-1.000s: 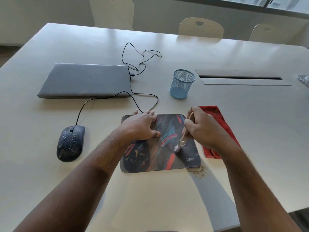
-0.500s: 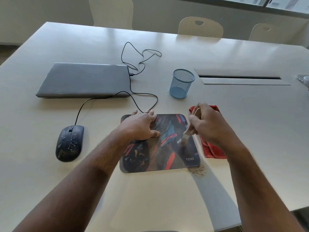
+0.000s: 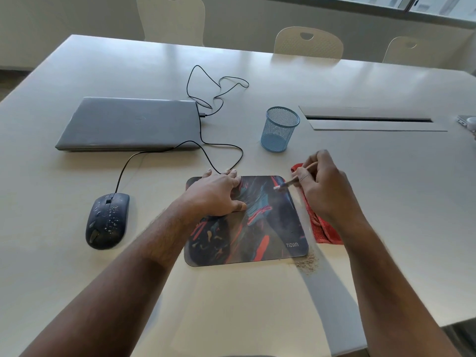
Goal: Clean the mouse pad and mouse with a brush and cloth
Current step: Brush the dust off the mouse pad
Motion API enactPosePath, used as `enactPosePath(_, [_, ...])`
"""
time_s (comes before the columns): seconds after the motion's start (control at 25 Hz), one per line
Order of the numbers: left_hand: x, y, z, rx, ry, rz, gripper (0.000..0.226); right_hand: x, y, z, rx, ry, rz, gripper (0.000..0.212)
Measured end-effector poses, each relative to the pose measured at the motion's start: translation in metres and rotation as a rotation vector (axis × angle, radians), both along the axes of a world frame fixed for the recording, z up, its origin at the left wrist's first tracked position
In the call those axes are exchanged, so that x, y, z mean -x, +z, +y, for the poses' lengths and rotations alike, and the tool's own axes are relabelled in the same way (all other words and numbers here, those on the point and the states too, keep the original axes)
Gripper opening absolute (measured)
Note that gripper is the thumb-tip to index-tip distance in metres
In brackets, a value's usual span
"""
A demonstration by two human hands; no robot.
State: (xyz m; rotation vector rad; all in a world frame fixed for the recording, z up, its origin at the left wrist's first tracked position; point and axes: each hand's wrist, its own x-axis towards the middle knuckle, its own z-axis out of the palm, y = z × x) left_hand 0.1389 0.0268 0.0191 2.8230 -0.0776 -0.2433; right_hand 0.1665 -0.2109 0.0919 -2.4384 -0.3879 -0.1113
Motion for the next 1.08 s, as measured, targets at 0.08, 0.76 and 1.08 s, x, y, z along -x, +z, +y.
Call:
enactPosePath(0.08, [0.0, 0.0, 0.0, -0.003, 0.0, -0.001, 0.086, 0.003, -0.005, -0.002, 0.061, 0.004, 0.067, 0.013])
enactPosePath(0.76, [-0.001, 0.002, -0.002, -0.023, -0.008, 0.012, 0.085, 0.035, 0.005, -0.033, -0.04, 0.091, 0.096, 0.016])
enactPosePath(1.08, [0.0, 0.003, -0.002, -0.023, -0.004, 0.008, 0.085, 0.042, 0.002, -0.033, 0.018, 0.15, 0.16, 0.02])
